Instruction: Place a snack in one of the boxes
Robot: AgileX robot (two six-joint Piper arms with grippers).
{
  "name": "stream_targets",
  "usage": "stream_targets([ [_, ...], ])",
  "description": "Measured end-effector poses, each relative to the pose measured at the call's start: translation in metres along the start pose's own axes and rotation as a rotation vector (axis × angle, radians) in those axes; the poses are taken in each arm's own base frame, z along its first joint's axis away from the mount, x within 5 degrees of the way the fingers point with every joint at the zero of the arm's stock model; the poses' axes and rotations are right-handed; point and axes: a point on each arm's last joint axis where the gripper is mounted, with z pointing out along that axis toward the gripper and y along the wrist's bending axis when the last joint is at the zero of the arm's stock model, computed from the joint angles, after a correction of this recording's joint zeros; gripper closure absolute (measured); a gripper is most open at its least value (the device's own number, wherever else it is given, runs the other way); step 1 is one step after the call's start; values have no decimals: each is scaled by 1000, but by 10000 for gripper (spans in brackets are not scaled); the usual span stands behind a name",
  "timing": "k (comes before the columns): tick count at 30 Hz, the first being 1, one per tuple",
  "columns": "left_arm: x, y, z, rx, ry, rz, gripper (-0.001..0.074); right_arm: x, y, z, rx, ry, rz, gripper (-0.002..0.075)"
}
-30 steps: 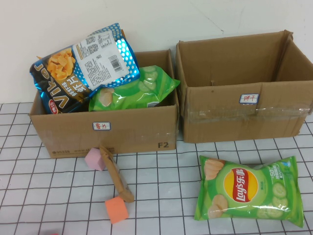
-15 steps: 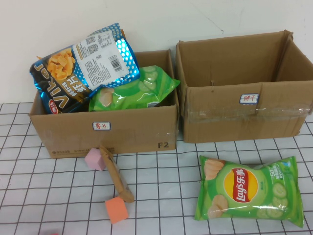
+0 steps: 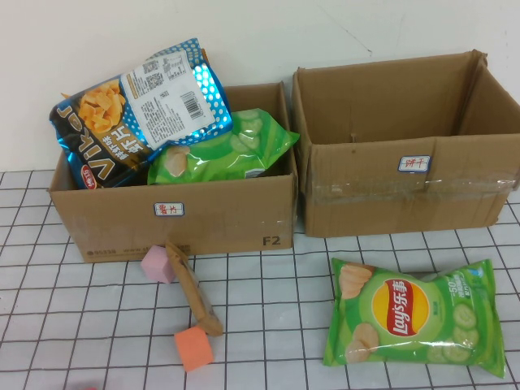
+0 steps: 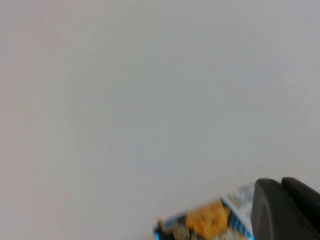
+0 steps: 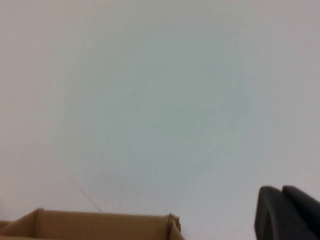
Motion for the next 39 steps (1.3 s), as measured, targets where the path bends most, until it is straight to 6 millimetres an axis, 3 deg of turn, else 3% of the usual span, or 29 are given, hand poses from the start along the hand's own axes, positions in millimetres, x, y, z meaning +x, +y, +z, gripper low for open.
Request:
stream_targets([
  [5,7,2,2,-48,227,-117,736,-19,-4,6,13,100,5,727],
  [11,-32,-3,18,-53,463,-161,736,-57,-10,12,37,275,8,727],
  [14,-41,-5,34,-70,640,-200,736,-59,-12,20,34,432,-12,727],
  [18,-47,-9,57,-80,820,-270,736,-44,-8,31,-39,690,-40,727],
  [22,-31,-9,76,-95,925,-302,736,-23,4,40,-213,903,-61,727],
  [26,4,-4,92,-104,1080,-208,736,-8,16,52,-383,976,-79,727],
  [30,23,-6,110,-93,1221,-216,736,-1,19,58,-430,1007,-74,727],
  [39,59,-17,176,1,1406,-337,736,3,18,59,-443,1032,-118,727],
])
